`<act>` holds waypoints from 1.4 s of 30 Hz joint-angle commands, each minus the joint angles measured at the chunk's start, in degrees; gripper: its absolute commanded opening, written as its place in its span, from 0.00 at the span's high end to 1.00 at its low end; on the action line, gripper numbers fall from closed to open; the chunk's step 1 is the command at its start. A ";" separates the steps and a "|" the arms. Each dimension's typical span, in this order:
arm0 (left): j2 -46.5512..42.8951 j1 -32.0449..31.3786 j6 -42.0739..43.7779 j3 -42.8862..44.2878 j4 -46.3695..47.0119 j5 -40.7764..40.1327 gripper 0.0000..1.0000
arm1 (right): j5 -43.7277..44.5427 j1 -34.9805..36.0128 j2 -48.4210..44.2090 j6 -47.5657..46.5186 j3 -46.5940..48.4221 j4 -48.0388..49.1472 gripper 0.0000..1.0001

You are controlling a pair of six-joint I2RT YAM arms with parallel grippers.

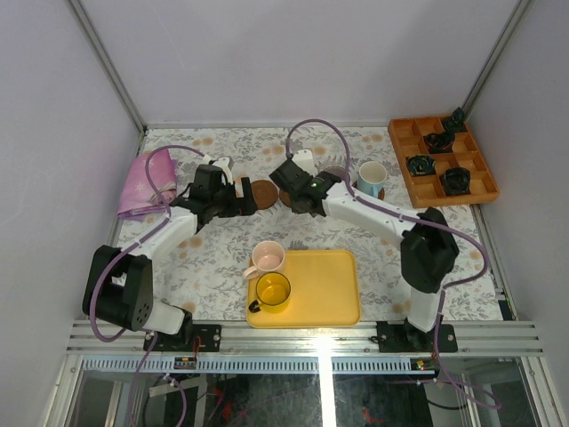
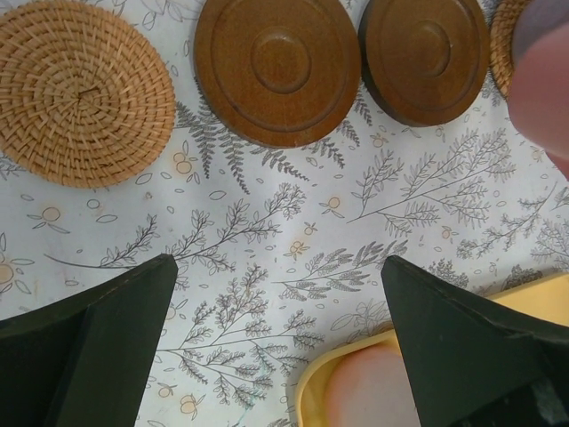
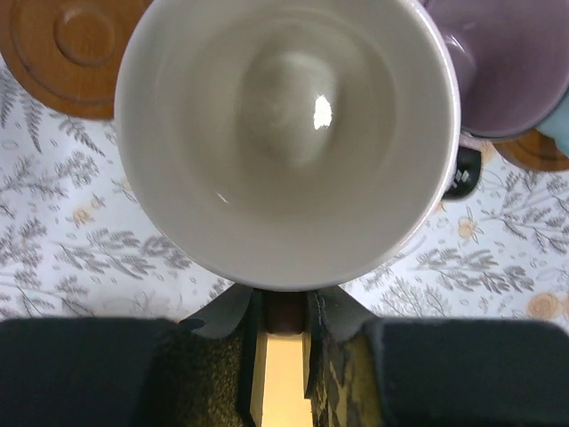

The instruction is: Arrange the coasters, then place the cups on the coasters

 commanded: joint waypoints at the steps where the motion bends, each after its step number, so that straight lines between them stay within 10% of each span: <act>1: -0.85 0.39 0.29 1.66 -2.44 -1.90 0.00 | 4.83 -0.20 4.44 1.85 11.01 1.21 1.00; 42: 3.41 0.52 0.97 3.11 -4.27 -0.59 0.00 | -3.28 -5.56 18.29 4.35 17.44 3.45 1.00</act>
